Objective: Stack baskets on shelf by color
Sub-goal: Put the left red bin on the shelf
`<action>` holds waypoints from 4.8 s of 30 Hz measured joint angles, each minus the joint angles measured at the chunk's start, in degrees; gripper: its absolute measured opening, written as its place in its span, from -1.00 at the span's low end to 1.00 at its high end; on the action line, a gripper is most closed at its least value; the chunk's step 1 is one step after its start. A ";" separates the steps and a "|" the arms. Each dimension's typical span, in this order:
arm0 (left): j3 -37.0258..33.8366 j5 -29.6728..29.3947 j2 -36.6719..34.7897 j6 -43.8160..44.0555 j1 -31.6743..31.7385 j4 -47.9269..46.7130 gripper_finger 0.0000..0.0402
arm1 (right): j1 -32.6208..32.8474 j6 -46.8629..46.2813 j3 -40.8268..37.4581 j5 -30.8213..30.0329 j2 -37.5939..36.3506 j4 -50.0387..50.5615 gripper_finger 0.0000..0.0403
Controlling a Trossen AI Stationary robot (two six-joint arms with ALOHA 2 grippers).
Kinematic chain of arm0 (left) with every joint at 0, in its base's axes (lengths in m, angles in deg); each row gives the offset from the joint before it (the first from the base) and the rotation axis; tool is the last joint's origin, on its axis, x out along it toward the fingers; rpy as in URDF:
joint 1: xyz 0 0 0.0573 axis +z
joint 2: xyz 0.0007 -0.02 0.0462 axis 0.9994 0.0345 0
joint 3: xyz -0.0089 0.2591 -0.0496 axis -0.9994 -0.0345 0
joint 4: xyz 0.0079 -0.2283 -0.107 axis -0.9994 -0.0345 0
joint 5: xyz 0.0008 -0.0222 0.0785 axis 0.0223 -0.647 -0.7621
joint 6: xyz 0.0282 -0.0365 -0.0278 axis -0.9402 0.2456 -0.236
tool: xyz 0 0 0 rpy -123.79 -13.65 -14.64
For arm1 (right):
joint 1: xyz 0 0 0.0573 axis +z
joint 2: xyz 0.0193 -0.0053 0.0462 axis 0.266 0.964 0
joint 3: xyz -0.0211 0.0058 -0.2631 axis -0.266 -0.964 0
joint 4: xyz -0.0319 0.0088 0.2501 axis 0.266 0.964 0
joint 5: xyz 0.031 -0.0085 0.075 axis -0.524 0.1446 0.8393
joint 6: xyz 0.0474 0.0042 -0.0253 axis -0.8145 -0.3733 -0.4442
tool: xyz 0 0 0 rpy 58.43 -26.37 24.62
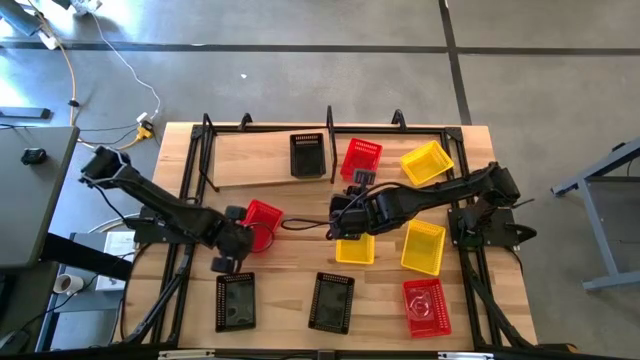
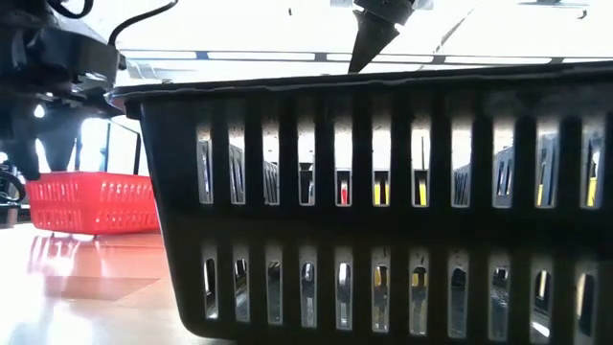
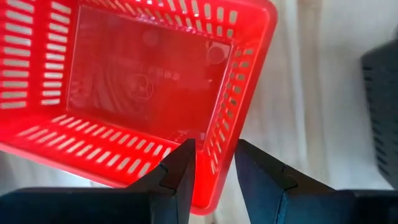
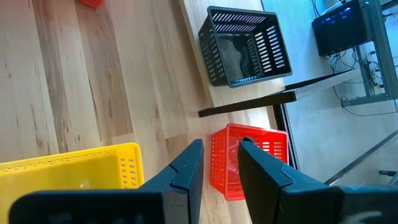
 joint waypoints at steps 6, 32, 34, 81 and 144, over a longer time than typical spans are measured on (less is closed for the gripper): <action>0.00 -1.04 2.64 0.65 0.02 0.02 -0.55 | 0.00 0.01 0.00 0.00 0.00 0.00 -0.57; -0.02 -1.46 -3.88 2.11 -0.03 -0.62 -0.98 | 0.00 -0.10 -0.02 0.00 0.00 -0.06 -0.57; -0.02 -1.77 -5.88 1.78 -0.04 -1.12 -0.99 | 0.00 -0.12 -0.02 0.00 0.00 -0.18 -0.57; 12.74 -14.41 -13.89 -18.57 30.92 -23.62 -0.99 | -0.02 0.46 -0.02 -1.70 0.02 -1.14 -0.57; 8.37 -17.41 4.70 -28.55 48.54 -18.82 -0.70 | 0.00 0.48 -0.02 -1.46 0.02 -1.09 -0.57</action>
